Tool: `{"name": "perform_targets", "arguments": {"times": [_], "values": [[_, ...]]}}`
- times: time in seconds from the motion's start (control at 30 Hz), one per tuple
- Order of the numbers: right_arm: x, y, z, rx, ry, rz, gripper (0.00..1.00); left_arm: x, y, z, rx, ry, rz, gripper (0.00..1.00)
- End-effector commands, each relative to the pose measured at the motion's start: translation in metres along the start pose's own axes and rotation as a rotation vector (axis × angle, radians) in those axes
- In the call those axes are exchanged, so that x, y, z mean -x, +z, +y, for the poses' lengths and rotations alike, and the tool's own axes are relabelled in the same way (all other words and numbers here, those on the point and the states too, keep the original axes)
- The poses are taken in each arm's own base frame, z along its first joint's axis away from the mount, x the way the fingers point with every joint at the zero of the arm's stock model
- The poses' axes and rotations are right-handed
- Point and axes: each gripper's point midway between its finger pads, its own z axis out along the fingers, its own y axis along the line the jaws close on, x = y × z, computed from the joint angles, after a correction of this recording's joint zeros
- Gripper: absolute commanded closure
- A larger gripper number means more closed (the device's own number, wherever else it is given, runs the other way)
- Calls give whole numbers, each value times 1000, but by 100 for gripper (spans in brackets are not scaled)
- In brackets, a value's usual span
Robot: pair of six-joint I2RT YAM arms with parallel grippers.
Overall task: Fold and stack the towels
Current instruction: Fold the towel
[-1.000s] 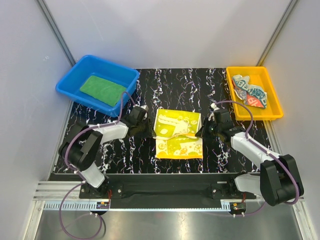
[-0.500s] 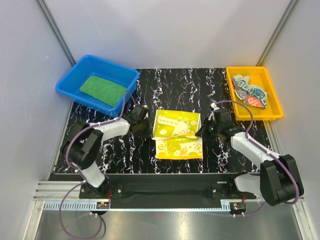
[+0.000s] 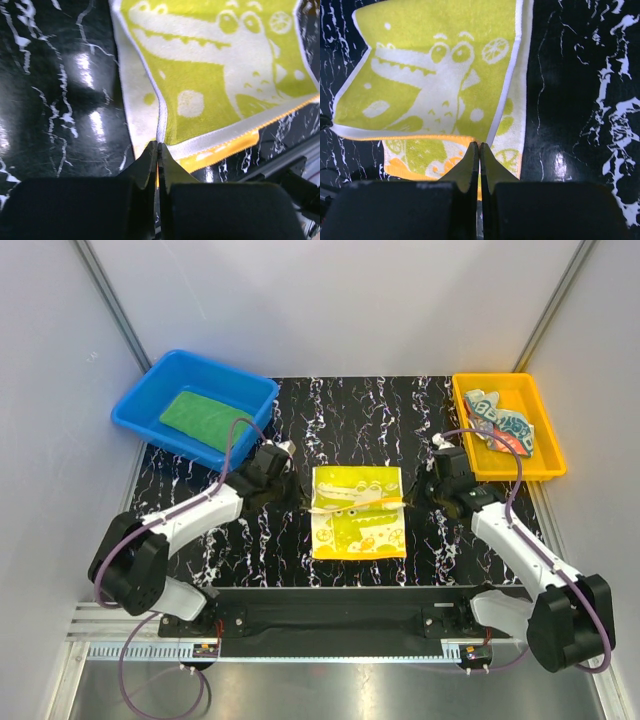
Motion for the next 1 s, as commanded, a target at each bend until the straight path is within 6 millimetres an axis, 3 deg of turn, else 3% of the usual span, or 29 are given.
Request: {"name": "perform_targets", "arguments": {"times": [0.0,0.13,0.33,0.47,0.73,0.83,0.9,0.97], "values": [[1,-14,-6,-54,6,-9,100,-17,-8,-20,-73,5,24,100],[-22,-11,-16,-74,61,30,100,-50,-3,-19,-74,11,55,100],[-52,-4,-23,-77,158,90,100,-79,11,3,-42,3,95,100],[-55,-3,-26,-90,167,94,100,-83,10,10,-18,16,89,100],[-67,-8,-30,-105,220,111,99,-86,4,3,-36,32,86,100],[-78,-6,-35,-119,252,122,87,-93,8,6,-36,26,98,100],[-80,-9,-40,-149,259,124,67,-97,10,6,-39,26,109,100],[-75,-12,-42,-163,267,93,61,-103,12,5,-44,31,123,100]]}}
